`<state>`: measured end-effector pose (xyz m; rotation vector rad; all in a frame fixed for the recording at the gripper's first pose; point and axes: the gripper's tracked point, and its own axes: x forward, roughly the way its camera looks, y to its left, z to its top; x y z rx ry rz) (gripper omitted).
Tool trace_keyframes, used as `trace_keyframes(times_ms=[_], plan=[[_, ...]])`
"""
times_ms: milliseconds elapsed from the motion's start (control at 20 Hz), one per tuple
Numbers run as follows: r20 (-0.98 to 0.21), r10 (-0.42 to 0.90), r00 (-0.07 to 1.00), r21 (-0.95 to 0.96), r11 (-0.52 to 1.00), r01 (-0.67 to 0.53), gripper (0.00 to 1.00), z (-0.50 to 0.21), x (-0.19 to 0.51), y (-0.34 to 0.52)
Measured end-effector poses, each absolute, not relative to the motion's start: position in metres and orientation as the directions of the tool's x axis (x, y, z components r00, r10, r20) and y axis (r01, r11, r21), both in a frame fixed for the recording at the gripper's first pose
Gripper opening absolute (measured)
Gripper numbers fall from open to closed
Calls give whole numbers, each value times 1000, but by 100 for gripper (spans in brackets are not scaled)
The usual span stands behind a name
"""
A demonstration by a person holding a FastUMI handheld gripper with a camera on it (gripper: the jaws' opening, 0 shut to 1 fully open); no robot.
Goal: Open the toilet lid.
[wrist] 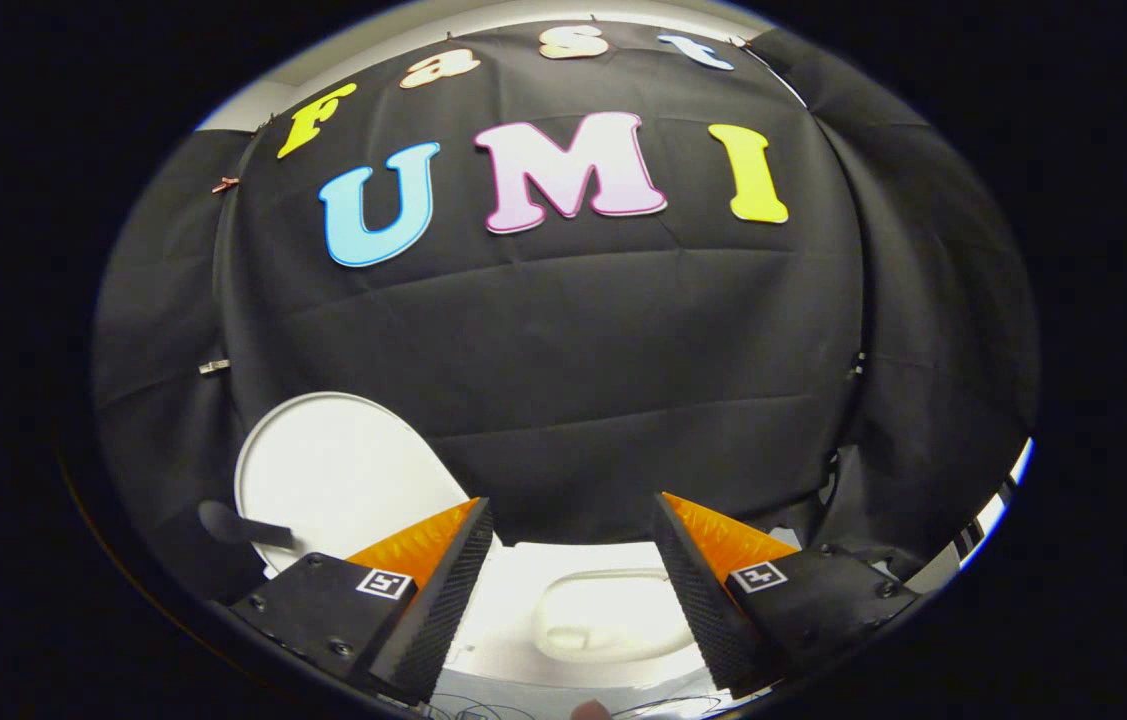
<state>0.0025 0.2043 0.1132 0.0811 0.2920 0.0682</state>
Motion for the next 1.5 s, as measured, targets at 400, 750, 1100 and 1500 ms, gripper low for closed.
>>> trace_keyframes(times_ms=[400, 750, 1100, 1500], plan=[[-201, 6, 980, -49, 999, -17, 99, 30, 1, 101], [-146, -9, 989, -86, 996, -3, 99, -26, -5, 65], [-102, 12, 995, -35, 999, -16, 99, -40, -8, 52], [-101, -19, 995, 6, 1000, 20, 99, -39, -7, 36]])
